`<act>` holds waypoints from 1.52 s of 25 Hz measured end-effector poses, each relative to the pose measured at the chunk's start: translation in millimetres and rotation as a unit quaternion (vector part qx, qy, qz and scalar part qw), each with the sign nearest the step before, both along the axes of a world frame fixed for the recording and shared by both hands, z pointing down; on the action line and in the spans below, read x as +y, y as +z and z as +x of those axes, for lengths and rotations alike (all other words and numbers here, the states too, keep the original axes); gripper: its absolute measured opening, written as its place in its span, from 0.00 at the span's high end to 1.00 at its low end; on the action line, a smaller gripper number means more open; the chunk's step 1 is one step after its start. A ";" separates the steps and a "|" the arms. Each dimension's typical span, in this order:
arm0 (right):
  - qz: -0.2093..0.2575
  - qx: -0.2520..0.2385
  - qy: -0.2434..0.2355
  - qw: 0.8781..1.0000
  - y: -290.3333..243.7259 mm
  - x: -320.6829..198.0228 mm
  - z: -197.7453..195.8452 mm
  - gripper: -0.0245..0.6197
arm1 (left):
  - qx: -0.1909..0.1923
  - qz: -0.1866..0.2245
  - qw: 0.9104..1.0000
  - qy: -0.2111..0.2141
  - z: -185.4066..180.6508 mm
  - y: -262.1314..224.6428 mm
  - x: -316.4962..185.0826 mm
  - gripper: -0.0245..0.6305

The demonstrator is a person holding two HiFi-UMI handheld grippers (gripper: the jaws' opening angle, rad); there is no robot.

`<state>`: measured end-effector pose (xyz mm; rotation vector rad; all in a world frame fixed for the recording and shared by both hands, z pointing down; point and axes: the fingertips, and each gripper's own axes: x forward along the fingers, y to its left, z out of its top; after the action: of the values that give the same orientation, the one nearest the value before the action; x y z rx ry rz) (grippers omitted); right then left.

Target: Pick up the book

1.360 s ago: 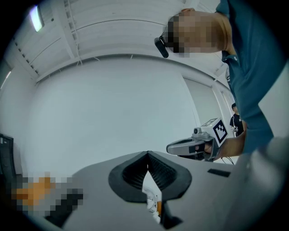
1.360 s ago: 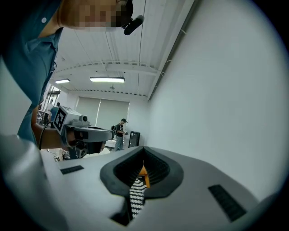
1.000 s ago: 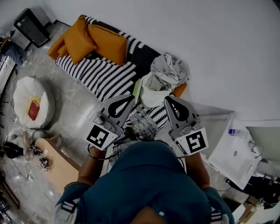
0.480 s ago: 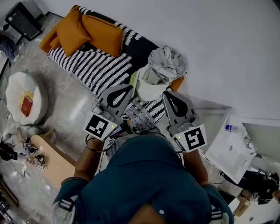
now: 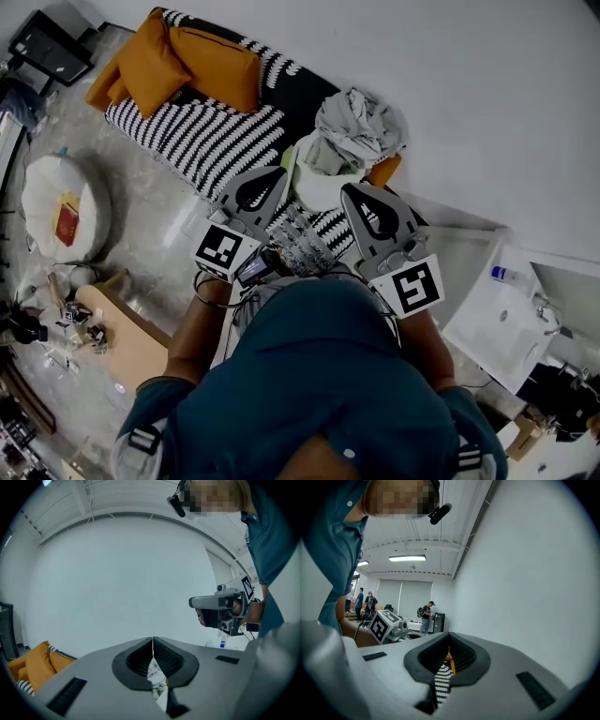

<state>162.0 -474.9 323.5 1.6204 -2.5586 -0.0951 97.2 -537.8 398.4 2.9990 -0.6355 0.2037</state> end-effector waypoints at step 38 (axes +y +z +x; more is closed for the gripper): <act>-0.149 -0.054 0.048 0.986 120.9 -60.5 102.3 0.94 | -0.319 -0.257 0.911 -0.053 64.1 420.0 -102.0 0.50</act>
<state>264.3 -535.4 444.4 1.6663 -2.4173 0.3763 161.3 -639.9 818.4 2.3444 -0.6477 1.1707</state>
